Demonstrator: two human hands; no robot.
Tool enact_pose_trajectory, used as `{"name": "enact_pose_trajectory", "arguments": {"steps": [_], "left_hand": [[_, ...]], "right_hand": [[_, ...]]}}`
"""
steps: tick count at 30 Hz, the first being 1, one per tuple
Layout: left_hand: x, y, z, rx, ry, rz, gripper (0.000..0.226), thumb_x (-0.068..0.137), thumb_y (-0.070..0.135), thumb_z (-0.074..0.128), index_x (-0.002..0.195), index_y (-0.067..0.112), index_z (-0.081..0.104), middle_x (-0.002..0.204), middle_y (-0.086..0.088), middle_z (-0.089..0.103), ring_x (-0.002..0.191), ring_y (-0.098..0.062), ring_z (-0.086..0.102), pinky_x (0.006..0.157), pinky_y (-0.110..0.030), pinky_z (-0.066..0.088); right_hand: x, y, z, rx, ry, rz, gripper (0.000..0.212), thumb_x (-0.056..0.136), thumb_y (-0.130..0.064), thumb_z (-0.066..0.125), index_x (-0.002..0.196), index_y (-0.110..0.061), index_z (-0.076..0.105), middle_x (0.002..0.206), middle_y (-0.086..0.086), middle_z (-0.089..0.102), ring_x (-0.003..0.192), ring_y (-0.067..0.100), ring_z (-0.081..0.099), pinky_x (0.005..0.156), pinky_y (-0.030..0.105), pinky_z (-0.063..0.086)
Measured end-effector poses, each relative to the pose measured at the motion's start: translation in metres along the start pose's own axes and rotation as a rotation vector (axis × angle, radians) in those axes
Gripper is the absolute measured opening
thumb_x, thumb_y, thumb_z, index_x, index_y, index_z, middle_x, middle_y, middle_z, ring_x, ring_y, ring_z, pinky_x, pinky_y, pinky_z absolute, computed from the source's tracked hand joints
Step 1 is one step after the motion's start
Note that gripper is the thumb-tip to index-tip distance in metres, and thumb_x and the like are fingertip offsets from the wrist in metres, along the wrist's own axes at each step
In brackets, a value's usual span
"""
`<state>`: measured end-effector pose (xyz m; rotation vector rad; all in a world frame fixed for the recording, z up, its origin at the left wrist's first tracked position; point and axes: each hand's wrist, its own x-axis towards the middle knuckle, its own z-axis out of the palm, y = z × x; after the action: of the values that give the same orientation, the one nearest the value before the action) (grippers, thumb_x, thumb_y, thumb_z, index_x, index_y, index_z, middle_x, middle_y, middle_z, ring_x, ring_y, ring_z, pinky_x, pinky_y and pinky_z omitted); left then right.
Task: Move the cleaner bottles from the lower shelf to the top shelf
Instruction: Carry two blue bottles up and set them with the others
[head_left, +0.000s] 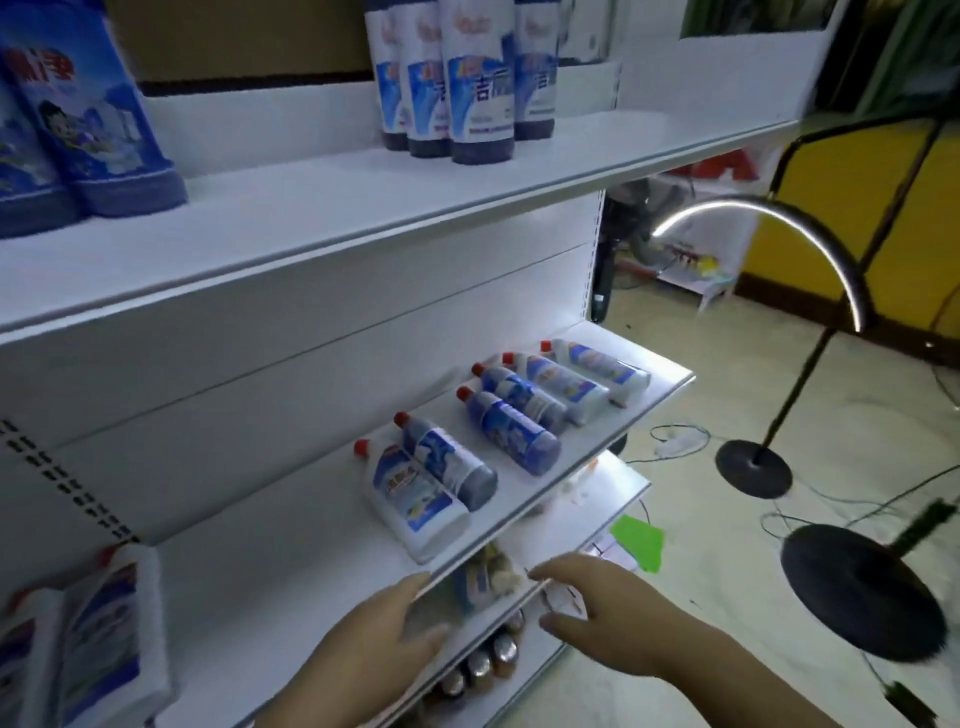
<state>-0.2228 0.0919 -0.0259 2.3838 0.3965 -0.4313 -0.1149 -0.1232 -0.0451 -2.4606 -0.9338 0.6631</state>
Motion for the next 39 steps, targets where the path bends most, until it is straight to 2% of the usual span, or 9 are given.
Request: {"name": "enact_pose_trajectory", "arguments": {"steps": [2,6,10,16,22,28,33,36,39], "left_hand": [[0.015,0.034,0.01,-0.008,-0.091,0.007,0.045,0.088,0.044,0.056,0.131,0.041,0.042,0.116,0.023,0.05,0.101,0.004,0.05,0.081,-0.011,0.039],[0.053,0.094,0.032,0.024,-0.136,0.043,0.058,0.078,0.055,0.057,0.132,0.045,0.041,0.125,0.022,0.056,0.109,0.002,0.055,0.097,-0.022,0.044],[0.085,0.135,0.04,0.081,-0.096,0.033,0.059,0.086,0.051,0.055,0.139,0.046,0.032,0.112,0.019,0.056,0.095,0.003,0.052,0.081,-0.012,0.042],[0.14,0.16,0.033,0.048,-0.067,-0.02,0.066,0.087,0.049,0.056,0.145,0.038,0.028,0.147,0.013,0.037,0.126,-0.009,0.045,0.108,-0.031,0.037],[0.208,0.174,0.027,0.03,-0.186,0.027,0.062,0.091,0.046,0.053,0.146,0.037,0.025,0.15,0.004,0.038,0.13,-0.017,0.045,0.104,-0.034,0.04],[0.264,0.199,0.007,0.01,-0.153,0.053,0.061,0.091,0.046,0.052,0.145,0.039,0.025,0.155,0.001,0.027,0.141,-0.028,0.028,0.109,-0.047,0.036],[0.288,0.207,0.004,-0.077,-0.138,-0.03,0.058,0.091,0.043,0.053,0.143,0.036,0.03,0.146,0.003,0.042,0.129,-0.019,0.042,0.102,-0.036,0.041],[0.292,0.21,0.005,-0.14,-0.017,-0.116,0.051,0.092,0.041,0.053,0.14,0.036,0.035,0.141,0.006,0.047,0.113,-0.008,0.047,0.091,-0.025,0.039],[0.293,0.212,0.011,-0.174,0.077,-0.216,0.05,0.09,0.043,0.055,0.137,0.038,0.037,0.142,0.006,0.046,0.121,-0.012,0.047,0.1,-0.029,0.04]], "right_hand": [[-0.007,0.027,-0.019,-0.052,0.007,0.014,0.048,0.089,-0.046,0.052,0.134,-0.034,0.043,0.139,-0.011,0.047,0.127,0.008,0.042,0.103,0.022,0.032],[-0.016,0.08,-0.052,-0.001,0.045,0.045,0.047,0.09,-0.044,0.052,0.135,-0.034,0.042,0.14,-0.014,0.045,0.127,0.006,0.041,0.103,0.021,0.031],[-0.009,0.126,-0.078,0.019,0.057,0.075,0.046,0.089,-0.044,0.052,0.134,-0.035,0.044,0.138,-0.014,0.047,0.121,0.006,0.046,0.101,0.023,0.035],[0.026,0.17,-0.118,0.042,0.045,0.112,0.048,0.087,-0.047,0.055,0.133,-0.036,0.045,0.132,-0.014,0.052,0.11,0.005,0.052,0.095,0.022,0.042],[0.07,0.186,-0.152,-0.007,-0.065,0.166,0.047,0.088,-0.046,0.055,0.133,-0.034,0.044,0.129,-0.012,0.054,0.109,0.006,0.052,0.095,0.022,0.044],[0.113,0.208,-0.196,-0.025,0.024,0.193,0.045,0.09,-0.043,0.053,0.134,-0.032,0.044,0.125,-0.01,0.056,0.105,0.006,0.053,0.082,0.012,0.042],[0.162,0.22,-0.201,0.018,-0.075,0.096,0.044,0.086,-0.045,0.058,0.128,-0.034,0.049,0.118,-0.013,0.057,0.103,0.005,0.054,0.091,0.02,0.047],[0.197,0.229,-0.21,0.011,-0.153,-0.011,0.043,0.085,-0.046,0.059,0.126,-0.035,0.05,0.112,-0.016,0.056,0.1,0.002,0.055,0.086,0.018,0.047],[0.227,0.232,-0.222,-0.001,-0.193,-0.106,0.038,0.087,-0.044,0.058,0.123,-0.034,0.052,0.109,-0.015,0.059,0.096,0.002,0.057,0.081,0.017,0.046]]}}
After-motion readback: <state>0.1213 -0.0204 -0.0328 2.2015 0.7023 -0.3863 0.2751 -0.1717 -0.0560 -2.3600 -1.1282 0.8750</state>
